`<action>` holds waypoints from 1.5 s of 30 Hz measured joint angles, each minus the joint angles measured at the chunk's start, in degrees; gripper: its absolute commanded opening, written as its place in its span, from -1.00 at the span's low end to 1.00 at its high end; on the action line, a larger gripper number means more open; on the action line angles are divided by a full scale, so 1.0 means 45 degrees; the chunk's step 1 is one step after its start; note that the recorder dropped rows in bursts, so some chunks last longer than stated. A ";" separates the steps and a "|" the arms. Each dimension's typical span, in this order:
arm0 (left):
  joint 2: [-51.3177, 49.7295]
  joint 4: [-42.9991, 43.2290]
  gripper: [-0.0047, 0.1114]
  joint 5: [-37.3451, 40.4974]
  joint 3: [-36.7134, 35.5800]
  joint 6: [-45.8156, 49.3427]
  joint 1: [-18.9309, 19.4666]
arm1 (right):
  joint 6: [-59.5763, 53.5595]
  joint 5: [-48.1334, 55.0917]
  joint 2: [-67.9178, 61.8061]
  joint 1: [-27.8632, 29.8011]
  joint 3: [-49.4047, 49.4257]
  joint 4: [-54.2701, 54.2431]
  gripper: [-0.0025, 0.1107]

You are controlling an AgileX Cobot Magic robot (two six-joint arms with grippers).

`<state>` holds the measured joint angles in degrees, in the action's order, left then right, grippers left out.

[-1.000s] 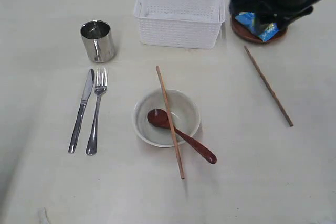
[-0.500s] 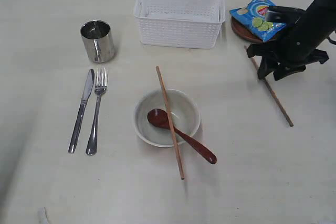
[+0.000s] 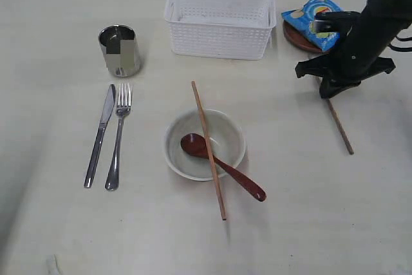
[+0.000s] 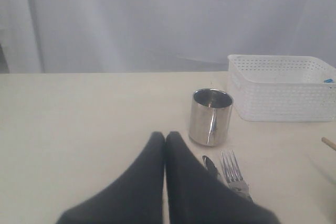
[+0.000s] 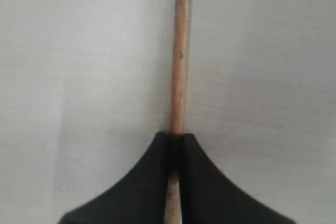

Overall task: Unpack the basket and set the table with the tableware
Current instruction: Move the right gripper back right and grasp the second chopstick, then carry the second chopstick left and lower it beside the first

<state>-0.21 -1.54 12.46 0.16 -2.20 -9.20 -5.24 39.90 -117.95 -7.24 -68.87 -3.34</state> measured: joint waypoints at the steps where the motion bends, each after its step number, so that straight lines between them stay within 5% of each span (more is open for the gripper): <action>1: 0.0000 0.0000 -0.92 0.0000 0.0000 0.0000 0.0000 | 0.0255 0.0000 0.0000 -0.0100 0.0000 0.0266 -0.96; 12: 0.0000 0.0000 -0.92 0.0000 0.0000 0.0000 0.0000 | 0.0582 0.1737 0.2213 -0.0686 0.0251 -0.0461 -0.96; 23: 0.0000 0.0000 -0.92 0.0000 0.0000 0.0000 0.0000 | 0.0357 0.2638 0.5699 -0.3593 0.0251 -0.2939 -0.96; 33: 0.0000 0.0000 -0.92 0.0000 0.0000 0.0000 0.0000 | 0.1488 0.1095 0.4989 -0.6829 0.0251 -0.5171 -0.96; 45: 0.0000 0.0000 -0.92 0.0000 0.0000 0.0000 0.0000 | 0.3187 0.0473 0.3670 -0.7458 0.0251 -0.5212 -0.96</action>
<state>-0.21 -1.54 12.46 0.16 -2.20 -9.20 9.10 42.03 -101.44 -40.80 -67.74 -26.80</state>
